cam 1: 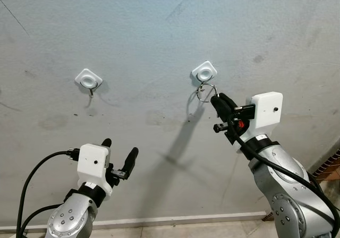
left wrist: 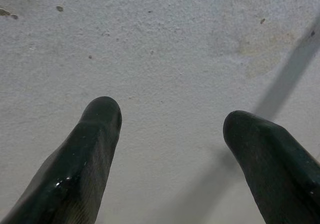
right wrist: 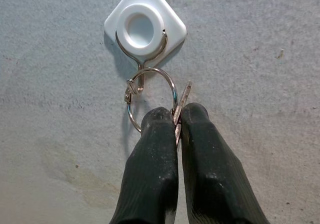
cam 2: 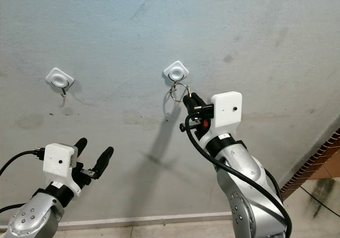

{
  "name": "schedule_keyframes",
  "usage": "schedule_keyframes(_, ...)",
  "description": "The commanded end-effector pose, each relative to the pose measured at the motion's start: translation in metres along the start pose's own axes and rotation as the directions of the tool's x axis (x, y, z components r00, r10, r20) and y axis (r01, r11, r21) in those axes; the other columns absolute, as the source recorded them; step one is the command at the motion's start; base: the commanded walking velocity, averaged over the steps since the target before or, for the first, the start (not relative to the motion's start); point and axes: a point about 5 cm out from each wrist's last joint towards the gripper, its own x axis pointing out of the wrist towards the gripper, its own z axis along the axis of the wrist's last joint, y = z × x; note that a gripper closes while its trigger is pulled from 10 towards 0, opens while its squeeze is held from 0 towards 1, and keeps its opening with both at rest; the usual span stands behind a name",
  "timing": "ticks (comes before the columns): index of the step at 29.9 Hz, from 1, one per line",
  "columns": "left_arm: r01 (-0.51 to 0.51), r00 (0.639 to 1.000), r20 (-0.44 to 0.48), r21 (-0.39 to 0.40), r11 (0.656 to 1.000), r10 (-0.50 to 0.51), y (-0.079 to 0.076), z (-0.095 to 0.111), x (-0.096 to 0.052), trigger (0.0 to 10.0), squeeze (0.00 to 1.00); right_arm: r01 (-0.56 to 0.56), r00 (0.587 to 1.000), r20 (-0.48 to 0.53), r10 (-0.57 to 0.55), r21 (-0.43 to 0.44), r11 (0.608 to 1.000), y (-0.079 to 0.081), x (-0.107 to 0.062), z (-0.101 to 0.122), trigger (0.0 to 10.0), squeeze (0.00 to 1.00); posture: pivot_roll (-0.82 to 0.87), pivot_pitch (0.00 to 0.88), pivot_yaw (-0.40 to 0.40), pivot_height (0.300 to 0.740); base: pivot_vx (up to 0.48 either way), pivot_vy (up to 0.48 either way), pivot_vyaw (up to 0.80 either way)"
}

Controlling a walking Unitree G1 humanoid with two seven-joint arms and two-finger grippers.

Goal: Hang keys on a hook

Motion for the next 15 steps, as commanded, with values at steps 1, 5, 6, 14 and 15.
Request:
schedule_keyframes(1,-0.001,1.0,-0.01,0.018,1.0,0.001,0.0008,-0.0009,-0.0003,10.0,0.0,0.009,0.999,-0.046,-0.009,-0.004,1.0,0.0012,0.0043,-0.007,10.0,0.0,0.05,0.01,0.023,0.74,0.0,0.0,0.0)
schedule_keyframes(5,0.0,1.0,-0.012,0.018,1.0,0.0,0.0007,-0.001,-0.0002,10.0,0.0,0.005,0.998,-0.057,-0.005,-0.006,1.0,0.0033,0.0049,-0.0083,10.0,0.0,0.05,0.011,0.022,0.74,0.0,0.0,0.0)
schedule_keyframes(6,0.0,1.0,-0.012,0.018,1.0,0.0,0.0007,-0.001,-0.0002,10.0,0.0,0.005,0.998,-0.057,-0.005,-0.006,1.0,0.0033,0.0049,-0.0083,10.0,0.0,0.05,0.011,0.022,0.74,0.0,0.0,0.0)
schedule_keyframes(14,-0.002,1.0,-0.018,0.02,1.0,0.002,0.0002,-0.002,-0.0001,10.0,0.0,-0.003,0.995,-0.097,-0.002,-0.052,0.999,0.0065,0.0023,-0.0146,10.0,0.0,0.05,0.013,0.019,0.74,0.0,0.0,0.0)
schedule_keyframes(15,-0.002,1.0,-0.018,0.02,1.0,0.003,0.0003,-0.0021,-0.0001,10.0,0.0,-0.004,0.994,-0.105,-0.002,-0.063,0.998,0.0065,0.0019,-0.0156,10.0,0.0,0.05,0.013,0.02,0.74,0.0,0.0,0.0)
